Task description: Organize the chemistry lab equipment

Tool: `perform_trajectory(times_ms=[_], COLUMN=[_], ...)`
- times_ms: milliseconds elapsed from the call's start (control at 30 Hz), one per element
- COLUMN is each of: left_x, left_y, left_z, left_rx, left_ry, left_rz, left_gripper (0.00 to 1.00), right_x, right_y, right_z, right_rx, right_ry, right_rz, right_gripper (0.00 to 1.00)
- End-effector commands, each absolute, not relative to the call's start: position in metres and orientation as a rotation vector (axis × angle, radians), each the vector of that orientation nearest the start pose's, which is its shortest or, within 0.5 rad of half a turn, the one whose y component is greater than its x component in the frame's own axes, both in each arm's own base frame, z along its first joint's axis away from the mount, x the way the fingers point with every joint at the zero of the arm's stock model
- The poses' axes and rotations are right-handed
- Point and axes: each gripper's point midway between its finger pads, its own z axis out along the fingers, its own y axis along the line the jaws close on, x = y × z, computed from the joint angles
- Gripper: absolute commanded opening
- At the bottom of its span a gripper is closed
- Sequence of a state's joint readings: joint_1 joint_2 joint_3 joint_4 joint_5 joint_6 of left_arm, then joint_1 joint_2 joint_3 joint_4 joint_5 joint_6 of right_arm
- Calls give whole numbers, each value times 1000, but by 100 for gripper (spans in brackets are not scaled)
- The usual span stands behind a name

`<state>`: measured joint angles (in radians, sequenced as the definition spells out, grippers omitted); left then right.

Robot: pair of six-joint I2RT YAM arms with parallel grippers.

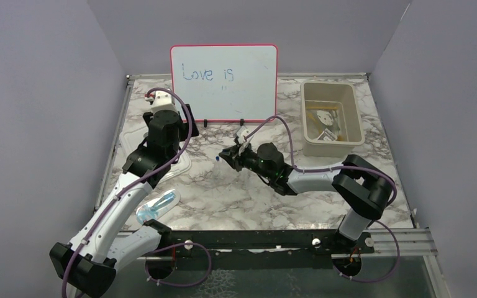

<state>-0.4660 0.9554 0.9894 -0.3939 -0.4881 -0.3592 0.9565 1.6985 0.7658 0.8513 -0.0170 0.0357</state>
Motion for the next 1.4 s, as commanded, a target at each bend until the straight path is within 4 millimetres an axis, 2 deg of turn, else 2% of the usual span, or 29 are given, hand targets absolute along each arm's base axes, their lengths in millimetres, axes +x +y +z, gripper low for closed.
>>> perform_trajectory(times_ms=[0, 433, 867, 1367], left_x=[317, 318, 319, 320], left_y=[-79, -78, -76, -75], left_z=[273, 270, 269, 268], left_rx=[-230, -224, -226, -229], left_ry=[1880, 1890, 1892, 1893], left_rz=[-78, -65, -62, -57], left_gripper=[84, 84, 84, 85], right_x=[272, 273, 273, 273], right_y=[412, 412, 412, 415], right_z=[154, 125, 110, 94], right_rx=[-813, -872, -900, -933], right_ry=[1460, 1462, 1454, 1502], right_rz=[798, 752, 731, 732], right_gripper=[17, 17, 18, 24])
